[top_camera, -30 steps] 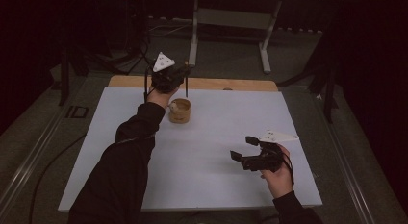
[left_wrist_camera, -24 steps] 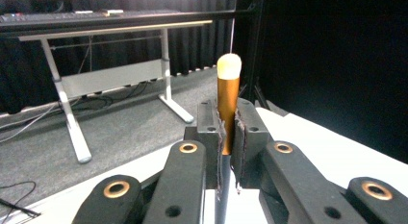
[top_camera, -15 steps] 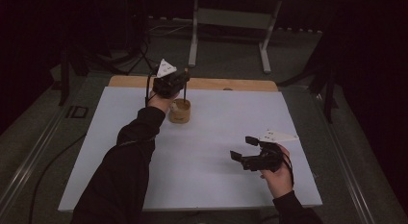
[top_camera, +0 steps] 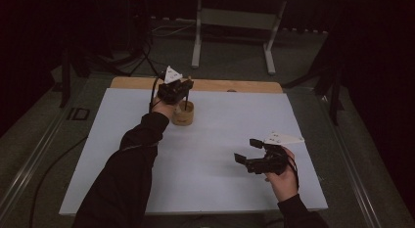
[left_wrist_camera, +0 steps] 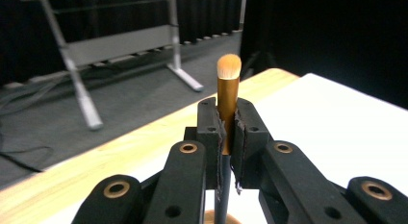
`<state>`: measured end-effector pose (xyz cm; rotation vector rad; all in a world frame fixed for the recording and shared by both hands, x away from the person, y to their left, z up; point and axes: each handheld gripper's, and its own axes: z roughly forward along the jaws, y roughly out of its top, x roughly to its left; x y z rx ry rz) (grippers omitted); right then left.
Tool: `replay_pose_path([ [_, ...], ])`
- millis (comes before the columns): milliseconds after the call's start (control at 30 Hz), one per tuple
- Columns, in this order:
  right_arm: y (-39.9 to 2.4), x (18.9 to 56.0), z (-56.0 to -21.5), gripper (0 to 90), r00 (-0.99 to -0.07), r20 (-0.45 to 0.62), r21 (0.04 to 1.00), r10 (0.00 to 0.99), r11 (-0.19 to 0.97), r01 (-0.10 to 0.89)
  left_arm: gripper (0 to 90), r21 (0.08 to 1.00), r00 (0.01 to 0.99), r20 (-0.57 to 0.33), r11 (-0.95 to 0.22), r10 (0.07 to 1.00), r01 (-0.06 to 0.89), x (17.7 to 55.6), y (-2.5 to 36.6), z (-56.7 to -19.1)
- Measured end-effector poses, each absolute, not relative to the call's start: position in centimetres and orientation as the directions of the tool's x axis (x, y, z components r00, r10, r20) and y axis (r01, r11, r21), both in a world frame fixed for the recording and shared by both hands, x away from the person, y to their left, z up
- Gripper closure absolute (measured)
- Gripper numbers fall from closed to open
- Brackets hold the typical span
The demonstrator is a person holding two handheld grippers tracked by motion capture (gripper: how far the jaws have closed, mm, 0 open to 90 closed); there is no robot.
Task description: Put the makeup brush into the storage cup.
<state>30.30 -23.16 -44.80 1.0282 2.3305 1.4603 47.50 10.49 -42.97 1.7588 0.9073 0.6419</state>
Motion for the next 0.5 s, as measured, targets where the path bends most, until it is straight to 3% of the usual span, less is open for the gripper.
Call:
replay_pose_path([
  [500, -23.1, 30.3, -44.8, 13.0, -0.738, 0.184, 0.852, 0.65, 0.27, 0.45, 83.6, 0.896, 0.575, -0.035, -0.229, 0.817, 0.38, 48.0, 9.6, -45.4],
])
